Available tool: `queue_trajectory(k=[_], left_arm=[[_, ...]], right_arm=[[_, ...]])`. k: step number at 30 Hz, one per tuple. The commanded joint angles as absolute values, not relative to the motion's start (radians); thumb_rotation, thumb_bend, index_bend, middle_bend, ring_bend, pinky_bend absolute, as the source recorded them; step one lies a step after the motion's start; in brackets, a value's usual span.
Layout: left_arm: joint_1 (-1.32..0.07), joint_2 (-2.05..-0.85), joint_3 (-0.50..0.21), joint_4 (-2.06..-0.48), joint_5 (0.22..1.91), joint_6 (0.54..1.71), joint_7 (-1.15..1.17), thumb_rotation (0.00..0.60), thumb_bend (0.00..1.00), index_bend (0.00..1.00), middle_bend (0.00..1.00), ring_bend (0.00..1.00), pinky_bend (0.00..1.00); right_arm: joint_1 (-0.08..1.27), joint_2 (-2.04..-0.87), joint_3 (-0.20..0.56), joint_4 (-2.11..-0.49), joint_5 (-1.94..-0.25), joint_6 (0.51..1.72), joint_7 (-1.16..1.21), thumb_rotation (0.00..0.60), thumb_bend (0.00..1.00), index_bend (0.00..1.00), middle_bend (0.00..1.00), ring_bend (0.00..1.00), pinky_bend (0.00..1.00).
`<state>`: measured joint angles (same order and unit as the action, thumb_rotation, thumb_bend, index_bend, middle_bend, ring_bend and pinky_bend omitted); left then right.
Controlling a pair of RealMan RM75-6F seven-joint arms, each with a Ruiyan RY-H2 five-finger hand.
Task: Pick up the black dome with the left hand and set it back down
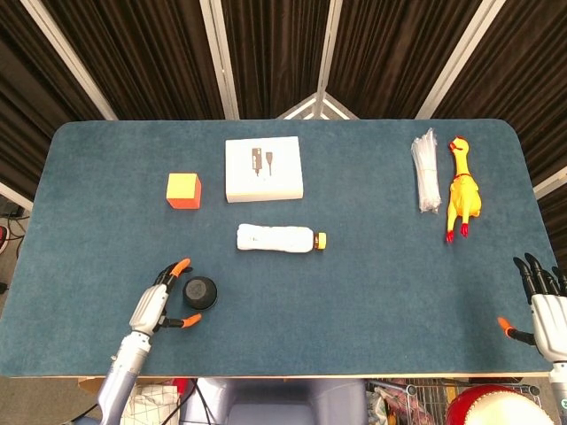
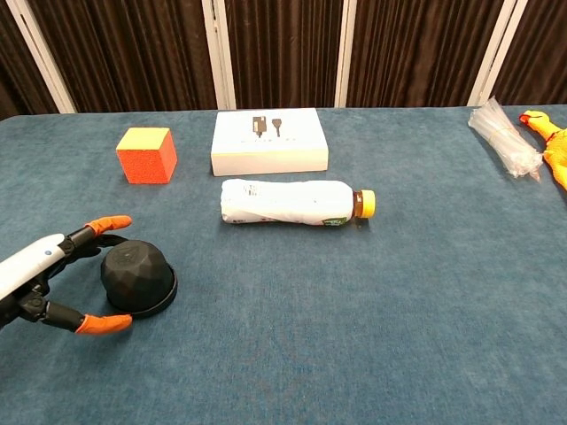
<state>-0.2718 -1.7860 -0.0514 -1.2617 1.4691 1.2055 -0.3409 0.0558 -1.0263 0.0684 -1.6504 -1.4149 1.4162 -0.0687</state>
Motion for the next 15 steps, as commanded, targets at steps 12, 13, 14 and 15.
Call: queue_trajectory(k=[12, 13, 14, 15], left_arm=[[-0.276, -1.807, -0.045, -1.251, 1.448, 1.203, -0.292, 0.6, 0.02, 0.04, 0.21, 0.0, 0.0], [-0.277, -1.808, -0.044, -1.249, 1.448, 1.204, -0.291, 0.6, 0.02, 0.04, 0.2, 0.0, 0.0], [-0.277, -1.808, -0.044, -1.249, 1.449, 1.204, -0.29, 0.6, 0.02, 0.04, 0.2, 0.0, 0.0], [-0.278, -1.809, -0.043, -1.249, 1.449, 1.204, -0.29, 0.6, 0.02, 0.04, 0.2, 0.0, 0.0]], right_arm=[[0.032, -1.027, 0.053, -1.671, -1.431, 1.452, -0.081, 0.6, 0.21, 0.0, 0.0, 0.17, 0.08], [0.033, -1.028, 0.054, -1.671, -1.43, 1.451, -0.082, 0.6, 0.21, 0.0, 0.0, 0.17, 0.08], [0.033, -1.028, 0.054, -1.671, -1.429, 1.45, -0.083, 0.6, 0.21, 0.0, 0.0, 0.17, 0.08], [0.034, -1.029, 0.054, -1.671, -1.428, 1.448, -0.084, 0.6, 0.21, 0.0, 0.0, 0.17, 0.08]])
